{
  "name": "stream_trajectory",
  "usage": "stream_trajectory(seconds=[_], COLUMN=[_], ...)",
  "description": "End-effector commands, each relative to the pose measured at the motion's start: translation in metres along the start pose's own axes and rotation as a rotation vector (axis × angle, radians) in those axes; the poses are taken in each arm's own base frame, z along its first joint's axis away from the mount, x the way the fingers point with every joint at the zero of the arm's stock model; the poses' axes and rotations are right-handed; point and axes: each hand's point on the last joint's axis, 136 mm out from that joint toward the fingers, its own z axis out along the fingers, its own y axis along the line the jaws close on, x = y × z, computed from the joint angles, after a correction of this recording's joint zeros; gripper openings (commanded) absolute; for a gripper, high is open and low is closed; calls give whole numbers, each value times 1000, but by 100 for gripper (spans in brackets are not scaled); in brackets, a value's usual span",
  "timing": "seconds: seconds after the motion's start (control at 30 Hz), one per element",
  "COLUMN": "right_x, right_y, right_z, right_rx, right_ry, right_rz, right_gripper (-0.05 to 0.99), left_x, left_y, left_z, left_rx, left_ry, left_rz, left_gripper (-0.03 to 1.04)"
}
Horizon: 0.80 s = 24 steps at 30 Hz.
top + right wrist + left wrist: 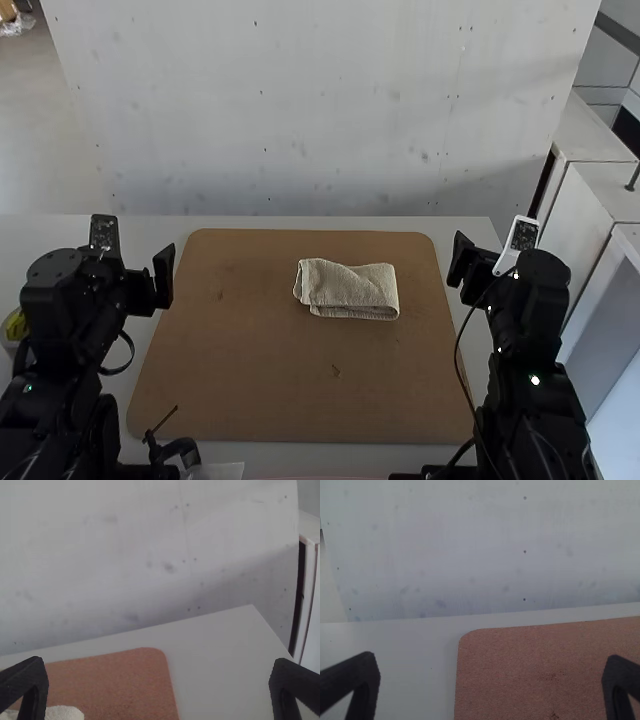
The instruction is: Fold the towel.
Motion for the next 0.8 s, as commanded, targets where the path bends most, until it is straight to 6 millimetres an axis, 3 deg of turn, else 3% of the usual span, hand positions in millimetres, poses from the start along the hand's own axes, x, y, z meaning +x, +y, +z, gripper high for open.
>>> stream_trajectory(seconds=[0.0,0.1,0.13,0.37,0.43,0.5,0.53,0.6,0.77], right_x=[4,6,16,18,43,37,46,40,33], right_y=[-4,-4,4,2,-3,-1,5,-6,1], right_z=[1,1,1,1,-2,-6,-10,-9,-10], right_rx=[23,16,-29,-23,-7,-11,-28,22,-4], right_ry=[4,14,57,66,164,136,170,138,111], right_rz=[-12,-13,-47,-57,-62,-85,-88,-60,-62], right_gripper=[97,97,97,97,96,96,97,98,97], left_x=[6,6,6,6,6,6,6,6,6], left_y=[1,1,1,1,1,1,1,1,1], left_z=[1,1,1,1,1,1,1,1,1], left_rx=[-11,-11,-11,-11,-11,-11,-11,-11,-9], left_ry=[1,1,1,1,1,1,1,1,0], left_rz=[-13,-13,-13,-13,-13,-13,-12,-12,-10], left_gripper=[100,99,99,99,99,99,99,99,99])
